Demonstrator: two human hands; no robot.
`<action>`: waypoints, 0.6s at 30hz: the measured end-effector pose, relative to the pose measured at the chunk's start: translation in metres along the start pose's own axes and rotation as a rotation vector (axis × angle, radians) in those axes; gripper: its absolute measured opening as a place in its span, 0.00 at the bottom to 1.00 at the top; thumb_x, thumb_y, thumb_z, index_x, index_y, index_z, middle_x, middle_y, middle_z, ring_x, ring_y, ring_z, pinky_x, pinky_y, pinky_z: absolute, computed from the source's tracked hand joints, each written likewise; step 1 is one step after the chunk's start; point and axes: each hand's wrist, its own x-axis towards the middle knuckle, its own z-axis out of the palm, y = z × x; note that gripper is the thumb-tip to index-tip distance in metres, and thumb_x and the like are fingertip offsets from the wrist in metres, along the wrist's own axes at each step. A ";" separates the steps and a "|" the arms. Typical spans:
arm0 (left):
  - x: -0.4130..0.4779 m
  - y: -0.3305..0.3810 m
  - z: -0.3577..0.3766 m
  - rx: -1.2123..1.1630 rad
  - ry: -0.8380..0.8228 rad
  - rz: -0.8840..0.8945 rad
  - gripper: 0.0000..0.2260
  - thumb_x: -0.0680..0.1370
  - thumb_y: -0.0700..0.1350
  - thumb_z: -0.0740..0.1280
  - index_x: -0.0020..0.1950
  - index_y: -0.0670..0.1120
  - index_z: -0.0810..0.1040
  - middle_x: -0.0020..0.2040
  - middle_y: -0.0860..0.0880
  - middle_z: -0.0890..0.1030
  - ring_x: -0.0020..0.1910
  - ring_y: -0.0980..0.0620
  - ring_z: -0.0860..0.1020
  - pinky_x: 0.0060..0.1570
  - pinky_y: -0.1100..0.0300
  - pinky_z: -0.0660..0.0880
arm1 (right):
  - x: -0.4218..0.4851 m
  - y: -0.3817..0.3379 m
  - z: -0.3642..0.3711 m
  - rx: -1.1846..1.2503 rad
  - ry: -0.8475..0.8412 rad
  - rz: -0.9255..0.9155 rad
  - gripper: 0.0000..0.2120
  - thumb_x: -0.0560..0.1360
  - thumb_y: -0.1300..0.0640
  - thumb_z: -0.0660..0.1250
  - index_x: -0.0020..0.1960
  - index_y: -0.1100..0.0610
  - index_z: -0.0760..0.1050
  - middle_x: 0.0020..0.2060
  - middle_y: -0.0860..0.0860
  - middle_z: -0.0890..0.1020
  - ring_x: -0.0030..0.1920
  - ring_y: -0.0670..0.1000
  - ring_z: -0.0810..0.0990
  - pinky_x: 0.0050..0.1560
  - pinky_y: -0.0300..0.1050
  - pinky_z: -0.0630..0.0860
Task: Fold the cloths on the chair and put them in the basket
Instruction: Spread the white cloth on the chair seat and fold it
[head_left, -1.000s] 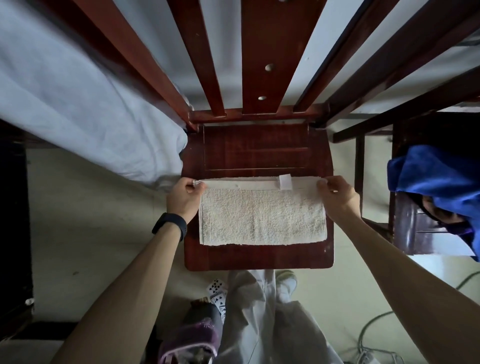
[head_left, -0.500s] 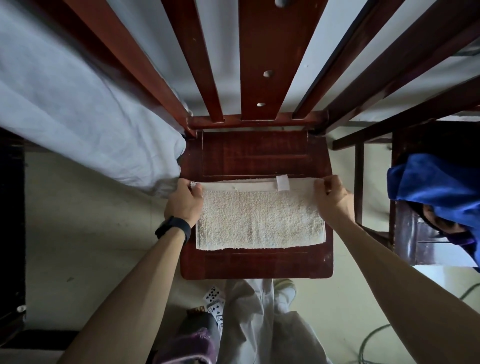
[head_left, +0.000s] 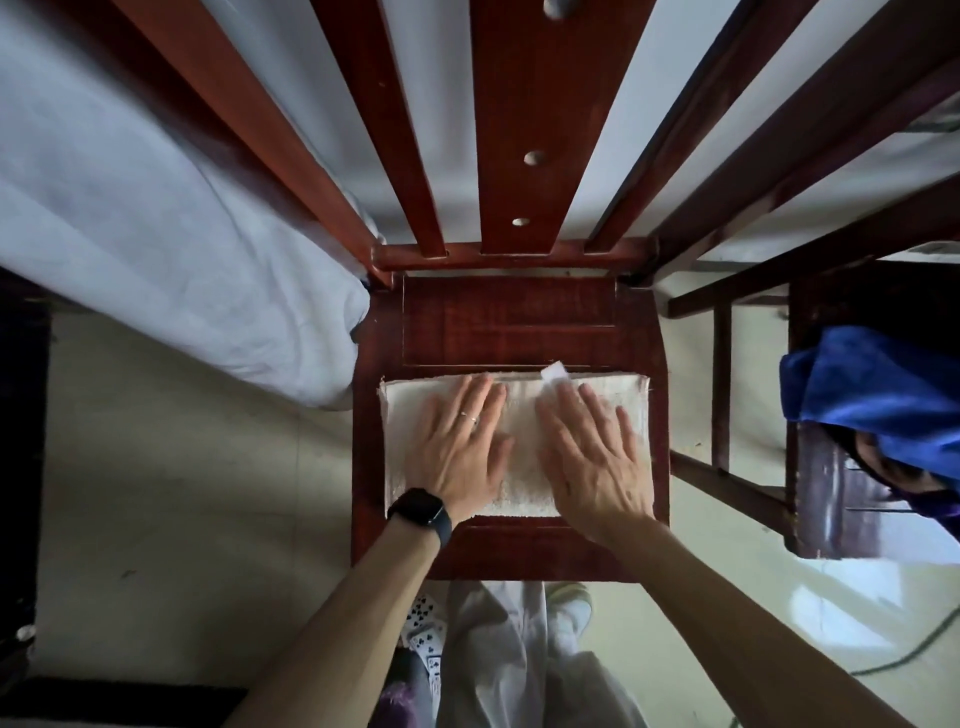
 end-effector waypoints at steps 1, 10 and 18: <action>0.002 -0.001 0.005 0.033 -0.016 -0.005 0.29 0.81 0.59 0.53 0.80 0.50 0.56 0.80 0.50 0.55 0.79 0.47 0.53 0.74 0.37 0.56 | 0.003 0.004 0.002 -0.022 -0.029 0.006 0.28 0.82 0.43 0.54 0.81 0.45 0.54 0.81 0.50 0.52 0.81 0.54 0.47 0.77 0.66 0.50; 0.002 -0.029 0.020 0.199 0.063 0.062 0.31 0.79 0.66 0.49 0.80 0.58 0.45 0.81 0.51 0.44 0.80 0.46 0.45 0.73 0.34 0.49 | 0.009 0.018 0.010 -0.072 -0.080 0.153 0.34 0.77 0.28 0.49 0.79 0.35 0.41 0.81 0.47 0.41 0.80 0.55 0.36 0.74 0.71 0.40; 0.052 0.016 -0.016 0.259 -0.009 0.464 0.31 0.76 0.46 0.62 0.77 0.63 0.58 0.81 0.50 0.50 0.80 0.49 0.49 0.75 0.40 0.40 | -0.088 -0.017 0.012 0.051 -0.048 0.493 0.31 0.75 0.29 0.54 0.77 0.35 0.57 0.71 0.51 0.67 0.66 0.56 0.69 0.60 0.57 0.67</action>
